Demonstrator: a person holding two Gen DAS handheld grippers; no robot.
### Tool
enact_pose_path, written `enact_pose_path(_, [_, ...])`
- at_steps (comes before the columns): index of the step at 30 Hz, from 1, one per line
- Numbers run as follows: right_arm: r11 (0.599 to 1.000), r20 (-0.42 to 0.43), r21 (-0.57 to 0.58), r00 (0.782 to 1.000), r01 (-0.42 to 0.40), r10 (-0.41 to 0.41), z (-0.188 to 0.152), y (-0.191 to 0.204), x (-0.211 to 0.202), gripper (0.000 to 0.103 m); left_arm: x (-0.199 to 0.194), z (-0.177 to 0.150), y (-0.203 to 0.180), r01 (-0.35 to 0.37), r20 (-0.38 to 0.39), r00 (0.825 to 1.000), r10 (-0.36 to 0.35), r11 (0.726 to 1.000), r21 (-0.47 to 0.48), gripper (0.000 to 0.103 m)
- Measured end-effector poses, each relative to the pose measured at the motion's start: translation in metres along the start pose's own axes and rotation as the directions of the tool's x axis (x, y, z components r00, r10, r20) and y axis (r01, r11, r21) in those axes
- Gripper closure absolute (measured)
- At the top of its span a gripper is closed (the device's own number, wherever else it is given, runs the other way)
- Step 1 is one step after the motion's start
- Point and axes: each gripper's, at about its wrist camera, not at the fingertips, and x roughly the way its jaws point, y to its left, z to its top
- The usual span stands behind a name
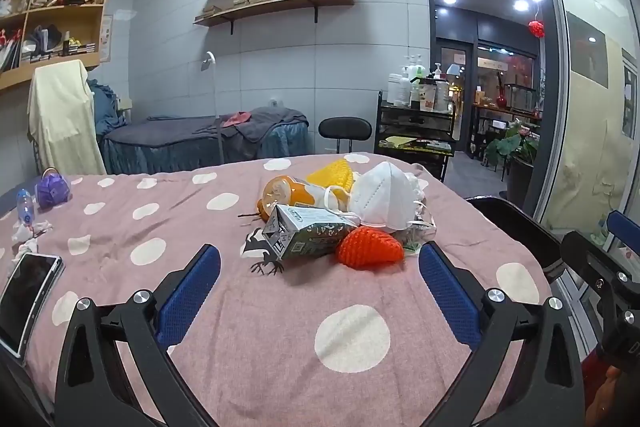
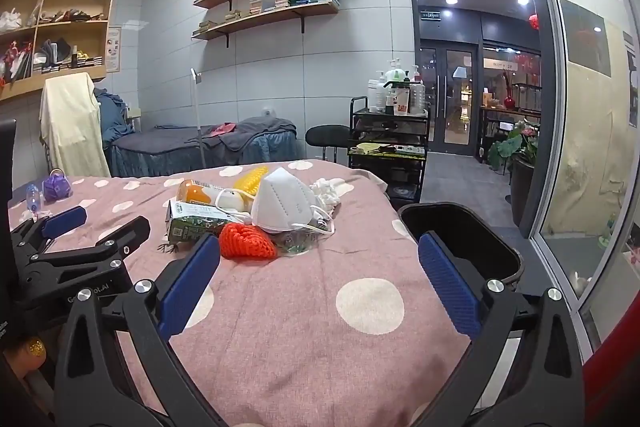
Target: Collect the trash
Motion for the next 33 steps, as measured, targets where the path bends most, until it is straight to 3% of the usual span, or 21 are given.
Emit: enact_pose_path(33, [1.000,-0.015,-0.001,1.000,-0.003,0.003,0.0037,0.0090,0.0057,0.005,0.0059,-0.0077,-0.0037,-0.004,-0.002,1.000,0.004,1.000,0.000,0.006])
